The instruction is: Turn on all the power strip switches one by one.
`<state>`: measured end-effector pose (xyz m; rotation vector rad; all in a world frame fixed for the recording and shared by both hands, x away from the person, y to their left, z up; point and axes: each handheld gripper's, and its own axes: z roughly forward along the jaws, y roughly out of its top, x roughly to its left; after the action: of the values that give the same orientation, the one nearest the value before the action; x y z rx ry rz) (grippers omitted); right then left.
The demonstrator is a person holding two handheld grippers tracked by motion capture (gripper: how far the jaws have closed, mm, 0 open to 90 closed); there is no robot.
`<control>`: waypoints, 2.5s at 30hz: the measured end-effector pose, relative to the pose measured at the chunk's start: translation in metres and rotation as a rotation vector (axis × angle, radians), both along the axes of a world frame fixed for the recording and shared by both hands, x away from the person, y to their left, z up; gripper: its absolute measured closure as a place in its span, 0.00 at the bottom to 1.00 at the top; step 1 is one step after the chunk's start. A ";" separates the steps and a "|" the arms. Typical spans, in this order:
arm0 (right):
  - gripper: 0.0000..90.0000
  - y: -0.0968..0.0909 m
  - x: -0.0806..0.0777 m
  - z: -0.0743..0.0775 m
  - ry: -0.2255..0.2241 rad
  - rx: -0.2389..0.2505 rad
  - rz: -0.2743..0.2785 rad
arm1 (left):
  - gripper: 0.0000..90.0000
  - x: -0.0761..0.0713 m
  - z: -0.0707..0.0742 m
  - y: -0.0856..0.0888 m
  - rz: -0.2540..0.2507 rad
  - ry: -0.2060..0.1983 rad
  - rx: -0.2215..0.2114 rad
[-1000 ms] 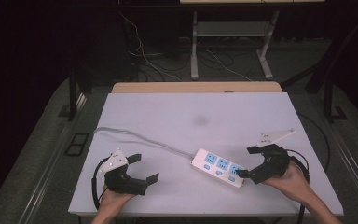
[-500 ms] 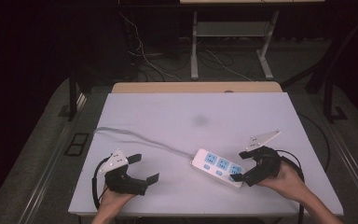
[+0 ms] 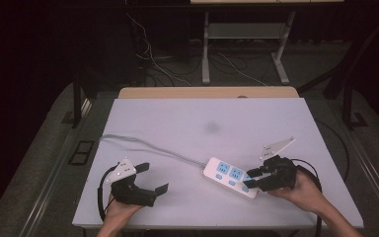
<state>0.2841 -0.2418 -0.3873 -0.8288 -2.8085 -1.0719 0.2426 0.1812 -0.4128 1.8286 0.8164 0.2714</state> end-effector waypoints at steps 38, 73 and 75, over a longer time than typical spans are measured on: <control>1.00 0.010 0.003 -0.020 0.062 -0.080 0.073 | 0.00 0.000 0.000 -0.002 -0.011 -0.005 0.032; 1.00 0.012 0.001 -0.023 0.023 -0.065 0.062 | 0.00 0.000 -0.001 -0.001 -0.002 0.003 0.034; 1.00 0.014 0.000 -0.024 0.017 -0.066 0.062 | 0.00 0.000 -0.001 -0.001 -0.003 0.003 0.036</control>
<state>0.2838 -0.2278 -0.4112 -0.7469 -2.8494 -0.9638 0.2428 0.1800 -0.4138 1.8645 0.8155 0.2828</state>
